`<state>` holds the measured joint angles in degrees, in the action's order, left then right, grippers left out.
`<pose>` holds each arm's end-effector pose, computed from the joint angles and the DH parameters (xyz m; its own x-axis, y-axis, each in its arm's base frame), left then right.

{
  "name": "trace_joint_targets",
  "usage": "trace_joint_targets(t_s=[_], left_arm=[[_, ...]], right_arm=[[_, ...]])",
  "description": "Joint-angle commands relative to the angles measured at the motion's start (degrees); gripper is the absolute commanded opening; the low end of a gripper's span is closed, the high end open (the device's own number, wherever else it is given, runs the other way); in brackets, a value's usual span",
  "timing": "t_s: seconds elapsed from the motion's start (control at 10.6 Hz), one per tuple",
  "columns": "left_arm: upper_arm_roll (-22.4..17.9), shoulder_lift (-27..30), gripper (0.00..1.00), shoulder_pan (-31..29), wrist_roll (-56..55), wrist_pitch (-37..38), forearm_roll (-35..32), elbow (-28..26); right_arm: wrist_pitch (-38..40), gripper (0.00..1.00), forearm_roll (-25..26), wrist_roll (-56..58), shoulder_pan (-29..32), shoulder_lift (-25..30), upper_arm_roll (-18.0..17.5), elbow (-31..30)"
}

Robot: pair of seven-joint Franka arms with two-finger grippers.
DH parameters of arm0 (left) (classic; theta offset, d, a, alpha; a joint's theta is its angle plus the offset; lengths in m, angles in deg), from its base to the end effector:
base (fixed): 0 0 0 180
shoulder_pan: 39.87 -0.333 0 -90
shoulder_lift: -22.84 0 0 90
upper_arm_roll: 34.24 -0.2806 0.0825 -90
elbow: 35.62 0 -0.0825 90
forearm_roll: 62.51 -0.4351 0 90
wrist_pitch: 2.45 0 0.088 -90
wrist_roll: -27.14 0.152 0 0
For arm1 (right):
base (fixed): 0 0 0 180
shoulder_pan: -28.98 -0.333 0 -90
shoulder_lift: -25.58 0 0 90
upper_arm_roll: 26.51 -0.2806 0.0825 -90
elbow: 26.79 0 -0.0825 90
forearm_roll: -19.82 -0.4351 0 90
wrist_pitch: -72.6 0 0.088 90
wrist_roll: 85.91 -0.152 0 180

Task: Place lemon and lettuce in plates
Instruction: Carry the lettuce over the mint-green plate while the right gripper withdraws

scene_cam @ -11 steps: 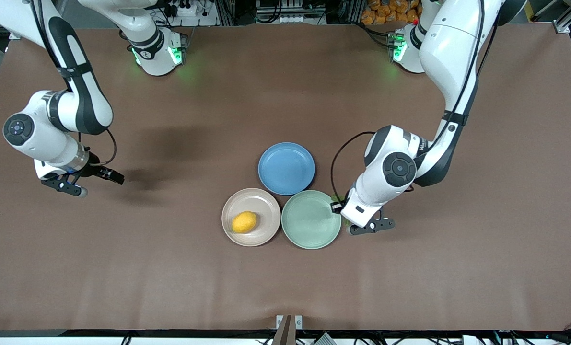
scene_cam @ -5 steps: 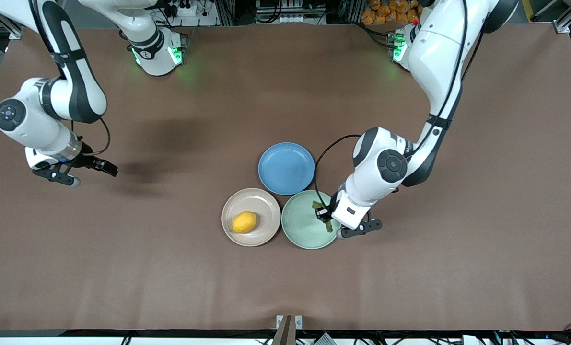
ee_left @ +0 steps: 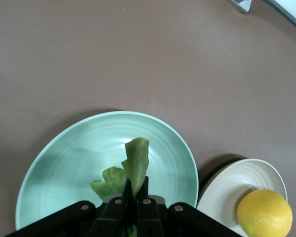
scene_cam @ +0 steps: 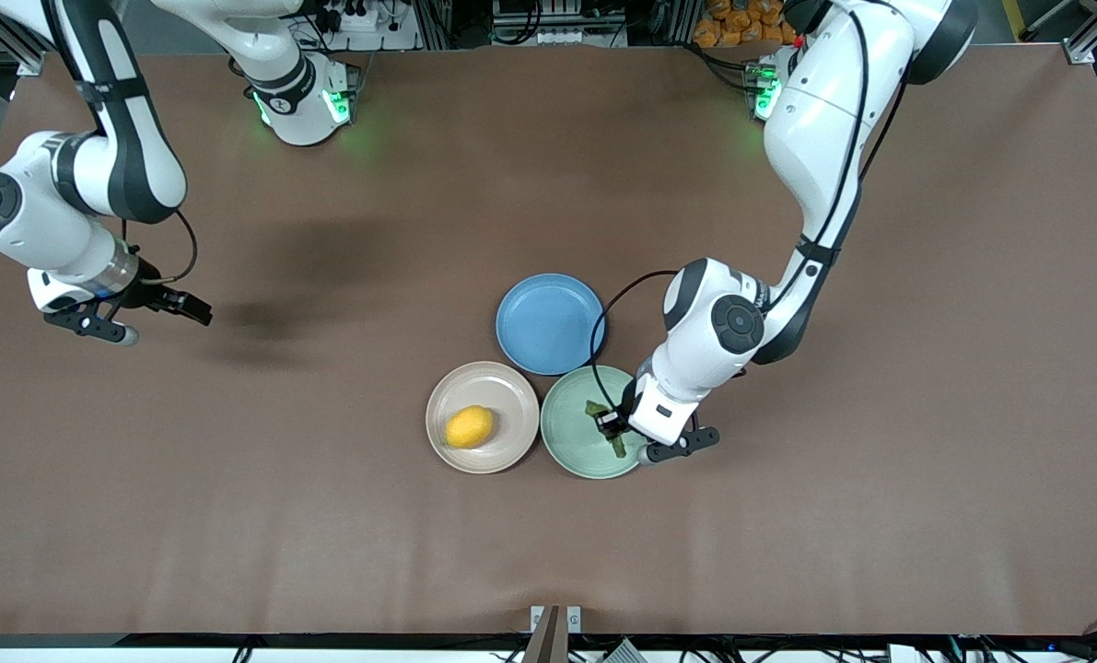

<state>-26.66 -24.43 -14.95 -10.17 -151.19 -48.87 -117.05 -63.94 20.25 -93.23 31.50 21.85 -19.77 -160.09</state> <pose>0.6731 -0.4118 0.1470 0.9394 0.3345 0.0755 0.2772 -0.8703 0.4071 0.5370 -0.0888 0.1930 0.9600 -0.2799 -0.0065 -0.2798 -0.9600 0.0137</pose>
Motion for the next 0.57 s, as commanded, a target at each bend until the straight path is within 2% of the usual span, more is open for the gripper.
trace_joint_targets(t_s=[0.0,0.19,0.38,0.47], left_arm=[[-0.3,-1.5,0.0,0.9,-0.7,-1.1,1.7,2.2],[-0.3,-1.6,0.0,0.9,-0.7,-1.1,1.7,2.2],[-0.3,-1.6,0.66,0.9,-0.7,-1.1,1.7,2.1],[-0.4,-1.6,0.94,0.9,-0.9,-1.1,1.6,2.0]], right_arm=[[2.6,1.0,1.0,-0.8,-0.8,6.7,-0.8,-2.1],[2.6,1.0,1.1,-0.2,-4.3,8.4,-1.2,-0.4],[6.1,1.0,1.1,0.0,-5.9,8.0,-1.3,4.3],[9.7,1.0,1.1,0.0,-6.7,7.8,-1.2,7.2]])
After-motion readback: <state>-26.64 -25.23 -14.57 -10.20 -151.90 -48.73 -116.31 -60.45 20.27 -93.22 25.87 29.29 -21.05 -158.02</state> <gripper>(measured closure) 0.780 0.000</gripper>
